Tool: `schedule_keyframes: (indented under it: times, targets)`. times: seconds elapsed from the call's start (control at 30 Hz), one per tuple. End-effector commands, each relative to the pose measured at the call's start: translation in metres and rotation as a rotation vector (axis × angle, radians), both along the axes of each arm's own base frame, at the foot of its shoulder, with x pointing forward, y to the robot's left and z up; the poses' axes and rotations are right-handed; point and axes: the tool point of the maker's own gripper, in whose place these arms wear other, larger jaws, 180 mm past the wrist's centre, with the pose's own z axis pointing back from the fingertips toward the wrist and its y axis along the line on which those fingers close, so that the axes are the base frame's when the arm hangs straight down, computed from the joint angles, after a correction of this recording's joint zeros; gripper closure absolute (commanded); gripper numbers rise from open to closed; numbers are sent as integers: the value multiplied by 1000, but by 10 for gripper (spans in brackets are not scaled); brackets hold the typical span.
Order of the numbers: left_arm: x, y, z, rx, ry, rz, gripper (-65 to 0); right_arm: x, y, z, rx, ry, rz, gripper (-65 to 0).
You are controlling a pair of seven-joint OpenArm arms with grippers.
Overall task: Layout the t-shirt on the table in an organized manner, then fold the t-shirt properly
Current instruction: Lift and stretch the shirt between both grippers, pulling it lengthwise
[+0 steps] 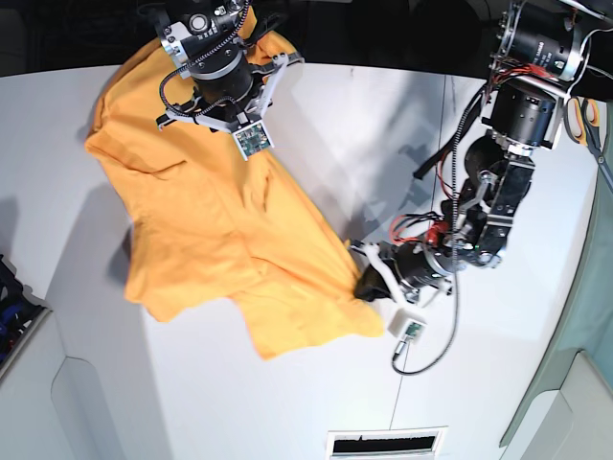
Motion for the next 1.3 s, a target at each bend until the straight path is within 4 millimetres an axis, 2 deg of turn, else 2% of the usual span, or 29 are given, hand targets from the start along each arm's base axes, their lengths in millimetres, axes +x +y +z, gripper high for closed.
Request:
schedule_keyframes:
  times: [0.0, 0.1, 0.2, 0.33, 0.37, 0.43, 0.5, 0.6, 0.77, 0.83, 0.93, 1.07, 1.13, 1.27]
  targets:
    - [21, 11, 42, -4, -129, 23, 0, 1, 0, 9, 9, -12, -2, 0]
    - [21, 29, 81, 58, -225, -9, 0, 8, 7, 29, 57, -54, 10, 0]
    - [18, 32, 127, 86, -311, -44, 0, 17, 8, 53, 88, -116, 2, 0]
    - [10, 16, 192, 79, -466, -91, 0, 27, 6, 91, 129, -213, -14, 0]
    - [10, 12, 203, 74, -495, -101, 0, 29, 5, 100, 138, -236, -18, 0]
    - [12, 5, 212, 60, -513, -105, 0, 33, 2, 115, 146, -278, -33, 0]
    - [17, 0, 211, 43, -504, -98, 0, 37, -10, 124, 113, -309, -64, 0]
    - [30, -4, 199, 6, -463, -72, 0, 49, -40, 132, 29, -371, -134, 0]
    - [57, -9, 152, -43, -332, -61, -8, 69, -114, 134, -59, -416, -310, 0]
    - [67, -8, 128, -38, -285, -47, -76, 77, -148, 130, -87, -417, -386, 0]
    - [77, -4, 97, -19, -225, -20, -135, 89, -195, 114, -111, -387, -477, 0]
    - [80, -13, 71, -19, -168, -23, -229, 114, -237, 84, -102, -315, -515, 0]
    - [79, -24, 66, -4, -181, -46, -245, 129, -251, 72, -96, -283, -533, 0]
    - [73, -38, 57, 5, -161, -80, -245, 153, -259, 52, -56, -224, -564, 0]
